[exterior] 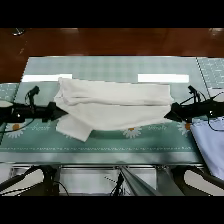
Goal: Fold the shirts.
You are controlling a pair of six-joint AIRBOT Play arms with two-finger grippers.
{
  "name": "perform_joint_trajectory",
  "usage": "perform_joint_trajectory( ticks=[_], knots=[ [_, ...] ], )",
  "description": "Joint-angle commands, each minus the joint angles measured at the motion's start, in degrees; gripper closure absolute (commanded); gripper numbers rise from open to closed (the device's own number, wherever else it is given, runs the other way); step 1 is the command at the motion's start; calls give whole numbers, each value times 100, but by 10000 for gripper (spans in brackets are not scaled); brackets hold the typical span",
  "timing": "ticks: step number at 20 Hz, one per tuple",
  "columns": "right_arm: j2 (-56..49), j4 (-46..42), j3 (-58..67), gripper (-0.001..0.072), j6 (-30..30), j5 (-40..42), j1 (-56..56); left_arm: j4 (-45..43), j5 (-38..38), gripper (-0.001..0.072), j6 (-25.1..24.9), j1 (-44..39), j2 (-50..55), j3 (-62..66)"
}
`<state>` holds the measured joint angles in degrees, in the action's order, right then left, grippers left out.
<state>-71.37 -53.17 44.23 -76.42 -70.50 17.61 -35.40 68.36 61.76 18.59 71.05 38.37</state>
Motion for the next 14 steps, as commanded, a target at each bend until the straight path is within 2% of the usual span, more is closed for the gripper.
perform_joint_trajectory(
  ticks=[1, 3, 6, 10, 14],
  knots=[
    [-476, 457, 785, 686, 61, 131, -39, 376, -474, 691, 409, -337, 367, 1150],
    [-859, 649, 1268, 686, 61, 302, -70, 374, -662, 691, 588, -566, 922, 1967],
    [-1390, 981, 1939, 686, 57, 417, -68, 374, -625, 691, 1189, -662, 1923, 3187],
    [-2037, 1327, 2730, 686, 50, 450, -70, 374, -566, 691, 1705, -695, 2833, 4166],
    [-2581, 1622, 3088, 685, 61, 601, -68, 367, 31, 690, 1602, -796, 3407, 4441]
  ],
)
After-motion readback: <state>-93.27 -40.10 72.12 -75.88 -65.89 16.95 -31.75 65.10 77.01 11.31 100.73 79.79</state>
